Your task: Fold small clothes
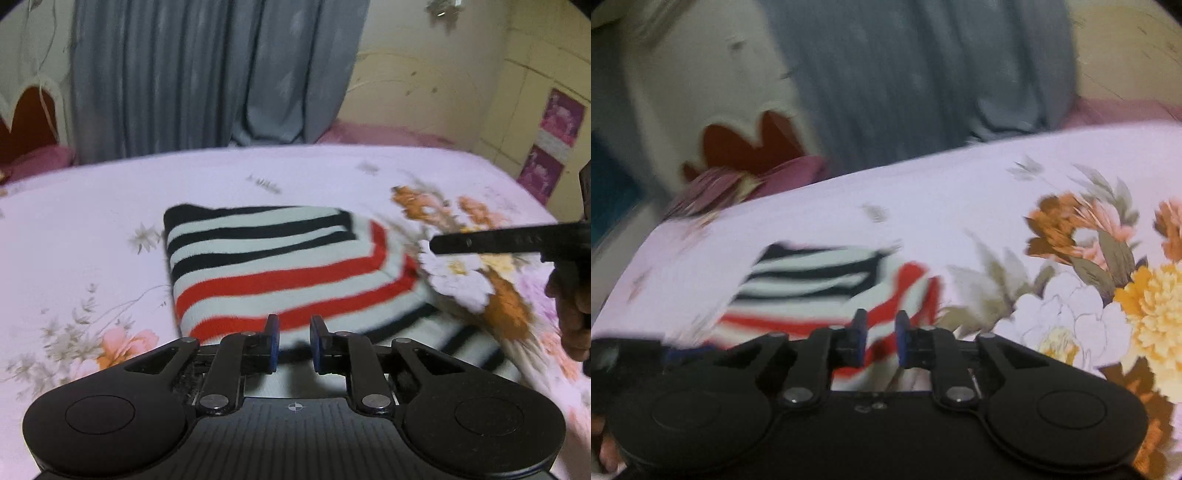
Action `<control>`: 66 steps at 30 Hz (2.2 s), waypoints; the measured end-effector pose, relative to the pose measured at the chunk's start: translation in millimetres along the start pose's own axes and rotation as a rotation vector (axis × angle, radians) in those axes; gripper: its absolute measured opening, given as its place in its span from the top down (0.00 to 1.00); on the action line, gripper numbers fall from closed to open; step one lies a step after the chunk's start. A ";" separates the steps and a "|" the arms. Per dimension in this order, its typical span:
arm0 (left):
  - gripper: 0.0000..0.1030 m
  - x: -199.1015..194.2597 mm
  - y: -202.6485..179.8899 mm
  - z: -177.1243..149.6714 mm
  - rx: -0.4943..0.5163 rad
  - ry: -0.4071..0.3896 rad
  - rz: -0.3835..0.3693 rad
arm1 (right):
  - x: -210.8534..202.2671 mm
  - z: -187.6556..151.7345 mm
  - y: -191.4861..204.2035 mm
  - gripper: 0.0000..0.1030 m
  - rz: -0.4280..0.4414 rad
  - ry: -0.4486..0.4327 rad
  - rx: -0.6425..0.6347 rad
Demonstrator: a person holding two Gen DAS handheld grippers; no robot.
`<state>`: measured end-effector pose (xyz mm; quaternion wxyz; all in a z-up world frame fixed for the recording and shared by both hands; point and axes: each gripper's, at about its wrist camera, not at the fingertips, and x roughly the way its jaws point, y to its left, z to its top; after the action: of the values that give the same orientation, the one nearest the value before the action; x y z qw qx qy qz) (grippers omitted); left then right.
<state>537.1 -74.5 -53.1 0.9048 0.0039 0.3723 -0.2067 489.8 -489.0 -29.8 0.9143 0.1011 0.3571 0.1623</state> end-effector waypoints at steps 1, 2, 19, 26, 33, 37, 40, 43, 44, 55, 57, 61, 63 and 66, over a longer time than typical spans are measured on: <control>0.84 -8.9 -1.6 -5.2 0.004 -0.009 0.005 | -11.5 -6.5 8.0 0.85 0.012 0.005 -0.040; 0.84 -16.5 -2.3 -10.7 0.005 -0.016 0.004 | -21.3 -13.3 17.5 0.85 0.031 0.012 -0.078; 0.85 -57.8 7.3 -48.1 -0.032 -0.061 0.092 | -56.5 -71.3 42.2 0.59 -0.146 -0.019 -0.159; 0.85 -39.1 19.4 -65.5 -0.095 0.038 0.151 | -26.7 -62.3 28.3 0.95 -0.030 0.082 0.015; 0.85 -53.8 19.2 -65.6 -0.109 -0.013 0.184 | -14.8 -73.6 25.8 0.93 -0.101 0.166 0.020; 0.84 -68.0 8.7 -60.9 -0.107 -0.045 0.145 | -42.0 -62.6 38.2 0.92 -0.090 0.047 -0.066; 0.84 -56.6 -8.2 -62.7 -0.062 -0.014 0.117 | -31.8 -66.2 42.8 0.96 -0.094 0.062 -0.114; 0.85 -29.4 -13.0 -72.0 -0.039 0.076 0.149 | -2.1 -85.9 37.1 1.00 -0.150 0.181 -0.130; 0.85 -28.2 -11.4 -72.2 -0.055 0.069 0.145 | -2.0 -85.5 35.3 1.00 -0.145 0.168 -0.119; 0.56 -22.2 -3.9 -33.8 -0.069 -0.016 0.226 | -20.9 -42.0 38.6 0.94 -0.127 -0.015 -0.111; 0.56 -12.4 -1.5 -22.9 -0.073 -0.009 0.229 | -8.4 -30.8 40.9 0.94 -0.120 -0.038 -0.117; 0.54 10.6 -0.4 -12.7 -0.058 0.045 0.262 | 25.7 -24.1 39.1 0.94 -0.121 0.026 -0.131; 0.51 20.4 -1.6 -12.6 -0.040 0.068 0.276 | 45.6 -29.9 36.4 0.95 -0.137 0.120 -0.155; 0.50 22.0 -4.3 -10.8 -0.029 0.076 0.283 | 45.5 -28.2 39.7 0.95 -0.146 0.129 -0.180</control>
<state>542.3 -84.9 -75.1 0.9101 0.0511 0.4050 -0.0715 493.0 -433.4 -66.5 0.9042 -0.0185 0.4056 0.1328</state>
